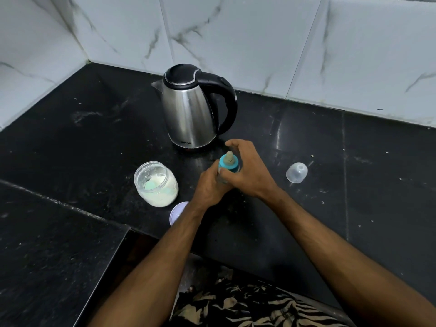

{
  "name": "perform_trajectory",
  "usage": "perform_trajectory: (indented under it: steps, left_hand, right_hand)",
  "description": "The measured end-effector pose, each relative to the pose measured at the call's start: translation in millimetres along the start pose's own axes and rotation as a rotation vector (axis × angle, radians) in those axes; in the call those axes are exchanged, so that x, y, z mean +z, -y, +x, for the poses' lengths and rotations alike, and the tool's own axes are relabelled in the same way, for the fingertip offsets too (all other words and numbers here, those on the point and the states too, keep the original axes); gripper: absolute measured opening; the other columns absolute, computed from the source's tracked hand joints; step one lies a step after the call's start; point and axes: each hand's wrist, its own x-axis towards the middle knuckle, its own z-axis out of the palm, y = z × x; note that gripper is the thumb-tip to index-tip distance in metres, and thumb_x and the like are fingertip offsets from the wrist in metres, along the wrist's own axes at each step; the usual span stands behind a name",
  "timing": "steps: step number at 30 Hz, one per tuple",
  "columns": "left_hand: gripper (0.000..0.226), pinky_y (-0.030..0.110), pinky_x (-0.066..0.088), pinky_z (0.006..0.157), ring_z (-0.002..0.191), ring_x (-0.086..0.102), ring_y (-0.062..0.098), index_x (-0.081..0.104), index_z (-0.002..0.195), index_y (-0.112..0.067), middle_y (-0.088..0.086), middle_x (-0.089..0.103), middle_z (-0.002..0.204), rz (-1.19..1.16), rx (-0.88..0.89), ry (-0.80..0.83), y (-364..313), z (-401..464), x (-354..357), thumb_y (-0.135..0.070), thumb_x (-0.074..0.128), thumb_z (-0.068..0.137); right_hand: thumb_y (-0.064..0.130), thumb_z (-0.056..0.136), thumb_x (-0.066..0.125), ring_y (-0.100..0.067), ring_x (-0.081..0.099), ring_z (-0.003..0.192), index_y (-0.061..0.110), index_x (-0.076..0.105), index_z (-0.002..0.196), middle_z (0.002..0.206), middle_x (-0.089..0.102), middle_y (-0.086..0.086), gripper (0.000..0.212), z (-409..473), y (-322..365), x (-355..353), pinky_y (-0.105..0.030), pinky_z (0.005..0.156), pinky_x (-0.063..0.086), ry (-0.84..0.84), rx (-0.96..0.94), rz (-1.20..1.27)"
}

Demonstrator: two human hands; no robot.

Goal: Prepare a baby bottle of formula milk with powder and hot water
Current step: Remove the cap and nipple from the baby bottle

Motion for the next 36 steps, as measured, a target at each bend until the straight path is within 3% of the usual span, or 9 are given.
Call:
perform_trajectory:
  steps: [3, 9, 13, 19, 24, 27, 29, 32, 36]
  left_hand:
    - [0.053, 0.013, 0.05, 0.084, 0.102, 0.064, 0.0, 0.055, 0.127, -0.028, -0.012, 0.066, 0.115, -0.009, 0.002, 0.006, -1, 0, 0, -0.025, 0.081, 0.081]
    - [0.046, 0.021, 0.055, 0.086, 0.104, 0.067, 0.005, 0.06, 0.125, -0.023, -0.009, 0.07, 0.113, -0.008, 0.005, -0.023, 4, 0, 1, -0.023, 0.076, 0.082]
    - [0.051, 0.016, 0.05, 0.087, 0.104, 0.063, 0.001, 0.056, 0.129, -0.027, -0.014, 0.065, 0.117, 0.006, 0.009, -0.006, -2, -1, 1, -0.029, 0.078, 0.083]
    - [0.044, 0.02, 0.053, 0.083, 0.099, 0.065, -0.004, 0.06, 0.124, -0.024, -0.011, 0.069, 0.111, -0.022, -0.016, -0.034, 2, -1, 1, -0.022, 0.075, 0.084]
    - [0.054, 0.02, 0.05, 0.091, 0.106, 0.061, 0.002, 0.054, 0.133, -0.027, -0.013, 0.064, 0.12, 0.003, 0.001, -0.007, -4, 0, 1, -0.028, 0.078, 0.083]
    - [0.058, 0.023, 0.052, 0.092, 0.108, 0.064, 0.005, 0.056, 0.132, -0.024, -0.008, 0.067, 0.12, -0.013, -0.01, -0.013, 1, -1, 0, -0.023, 0.081, 0.08]
    - [0.051, 0.016, 0.051, 0.088, 0.106, 0.065, 0.004, 0.058, 0.128, -0.025, -0.011, 0.068, 0.115, -0.008, 0.001, -0.025, 1, -1, 0, -0.022, 0.079, 0.081]
    - [0.048, 0.006, 0.045, 0.081, 0.099, 0.061, -0.004, 0.054, 0.127, -0.032, -0.019, 0.063, 0.112, 0.027, 0.026, -0.012, -5, -2, 0, -0.029, 0.076, 0.085]
    - [0.057, 0.007, 0.043, 0.079, 0.094, 0.058, -0.008, 0.053, 0.133, -0.026, -0.02, 0.059, 0.111, -0.004, -0.011, -0.001, -7, -3, 0, -0.026, 0.079, 0.082]
  right_hand:
    - [0.042, 0.074, 0.08, -0.012, 0.053, 0.106, 0.019, 0.047, 0.132, 0.119, 0.054, 0.001, 0.07, 1, -2, 0, -0.031, 0.091, 0.049, -0.045, 0.041, -0.148]
    - [0.02, 0.075, 0.076, -0.013, 0.052, 0.115, 0.018, 0.046, 0.135, 0.129, 0.052, 0.002, 0.067, -3, 2, 1, -0.037, 0.099, 0.049, 0.049, -0.009, -0.027]
    - [0.039, 0.074, 0.08, -0.014, 0.052, 0.111, 0.02, 0.046, 0.135, 0.126, 0.053, 0.001, 0.072, -1, 0, 2, -0.032, 0.094, 0.048, -0.02, 0.022, -0.177]
    - [0.014, 0.075, 0.074, -0.013, 0.051, 0.114, 0.018, 0.048, 0.135, 0.128, 0.054, 0.002, 0.066, -4, 3, 2, -0.037, 0.1, 0.048, 0.042, -0.02, -0.014]
    - [0.034, 0.076, 0.08, -0.013, 0.052, 0.112, 0.019, 0.047, 0.135, 0.127, 0.054, 0.0, 0.069, -1, 0, 4, -0.03, 0.095, 0.047, -0.023, 0.012, -0.128]
    - [0.022, 0.08, 0.076, -0.013, 0.053, 0.112, 0.02, 0.048, 0.134, 0.126, 0.056, 0.002, 0.061, -2, 0, 3, -0.034, 0.097, 0.049, 0.022, -0.016, -0.06]
    - [0.014, 0.079, 0.075, -0.011, 0.052, 0.115, 0.017, 0.048, 0.135, 0.129, 0.052, 0.0, 0.062, -3, 1, 1, -0.03, 0.099, 0.048, 0.055, -0.038, 0.029]
    - [0.027, 0.076, 0.081, -0.01, 0.048, 0.116, 0.016, 0.044, 0.138, 0.136, 0.043, -0.002, 0.073, -2, 1, -1, -0.023, 0.096, 0.046, 0.03, -0.01, -0.006]
    - [0.038, 0.078, 0.079, -0.012, 0.053, 0.11, 0.019, 0.047, 0.136, 0.127, 0.055, 0.001, 0.069, 0, 0, 1, -0.03, 0.093, 0.049, -0.009, 0.015, -0.162]
